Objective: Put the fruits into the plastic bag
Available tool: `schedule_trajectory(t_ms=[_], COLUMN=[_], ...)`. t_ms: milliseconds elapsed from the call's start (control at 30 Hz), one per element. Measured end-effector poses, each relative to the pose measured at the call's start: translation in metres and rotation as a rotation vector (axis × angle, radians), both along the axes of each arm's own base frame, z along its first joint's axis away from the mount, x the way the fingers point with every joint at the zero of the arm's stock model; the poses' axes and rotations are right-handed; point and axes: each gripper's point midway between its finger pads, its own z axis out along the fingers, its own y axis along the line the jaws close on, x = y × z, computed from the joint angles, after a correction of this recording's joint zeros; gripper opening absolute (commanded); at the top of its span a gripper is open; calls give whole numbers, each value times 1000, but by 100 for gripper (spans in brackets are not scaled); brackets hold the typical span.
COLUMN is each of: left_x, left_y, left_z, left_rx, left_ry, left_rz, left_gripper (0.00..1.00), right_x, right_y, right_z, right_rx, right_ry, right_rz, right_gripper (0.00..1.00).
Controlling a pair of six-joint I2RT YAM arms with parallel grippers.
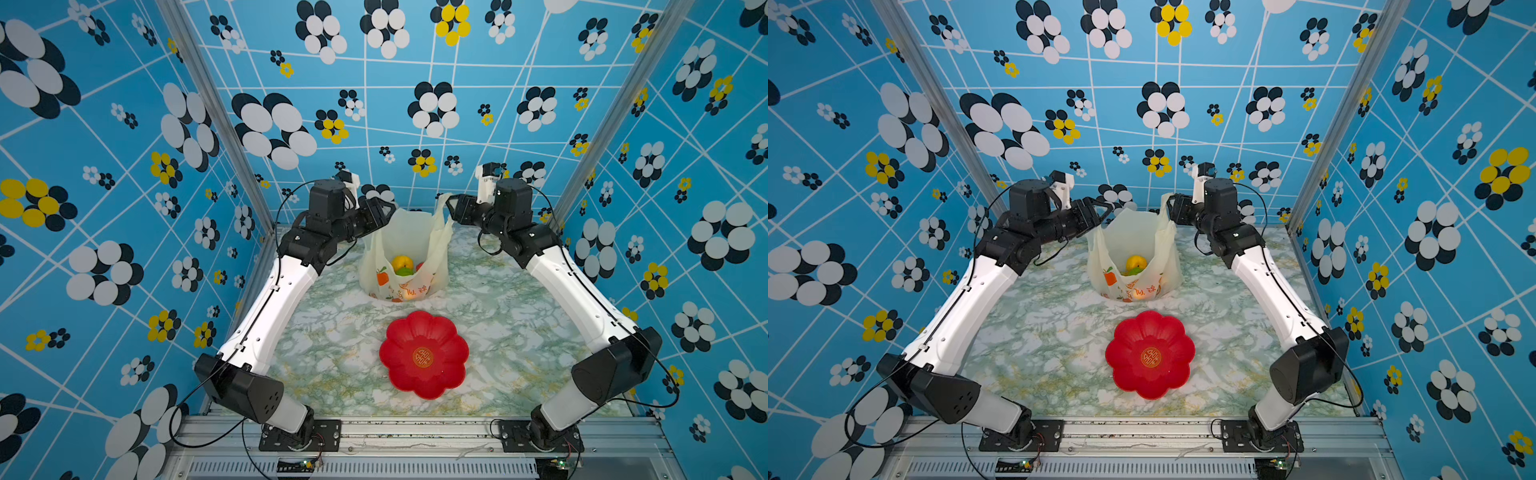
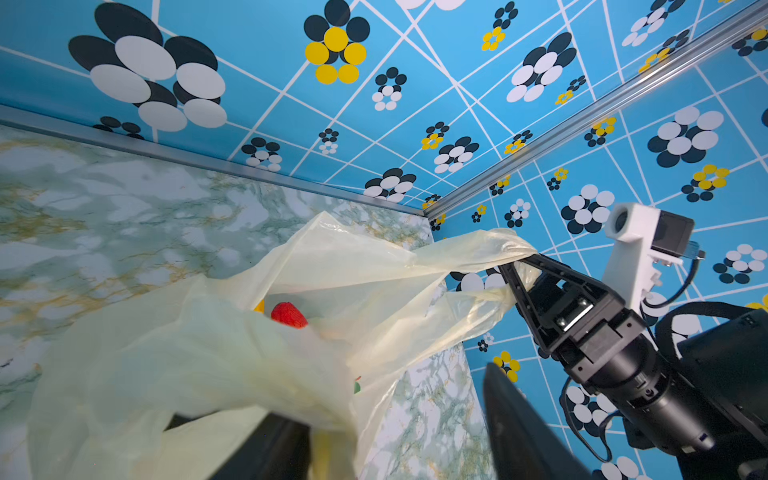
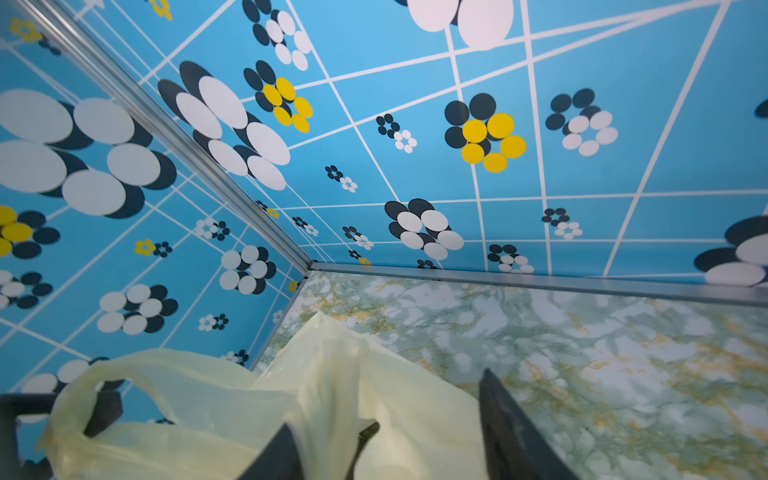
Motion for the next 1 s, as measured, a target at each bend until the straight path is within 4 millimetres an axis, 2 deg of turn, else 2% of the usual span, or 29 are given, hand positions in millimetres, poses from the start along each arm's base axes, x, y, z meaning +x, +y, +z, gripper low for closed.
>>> schedule_trajectory(t_ms=[167,367,667,833,1000], left_x=[-5,-21,-58,-62,-72], left_y=[8,36,79,90,102], left_z=[2,13,33,33,25], left_rx=[20,39,55,60,97], left_ry=[-12,-48,-138,-145,-155], left_rz=[8,48,131,157,184], left_gripper=[84,91,92,92,92], right_x=[-11,-31,-63,-76,-100], right_y=[-4,-11,-21,-26,-38], right_z=[16,36,39,49,56], right_rx=[12,33,58,67,49], right_ry=[-30,-67,-74,-98,-146], right_rz=[5,8,22,23,17], right_gripper=[83,94,99,99,99])
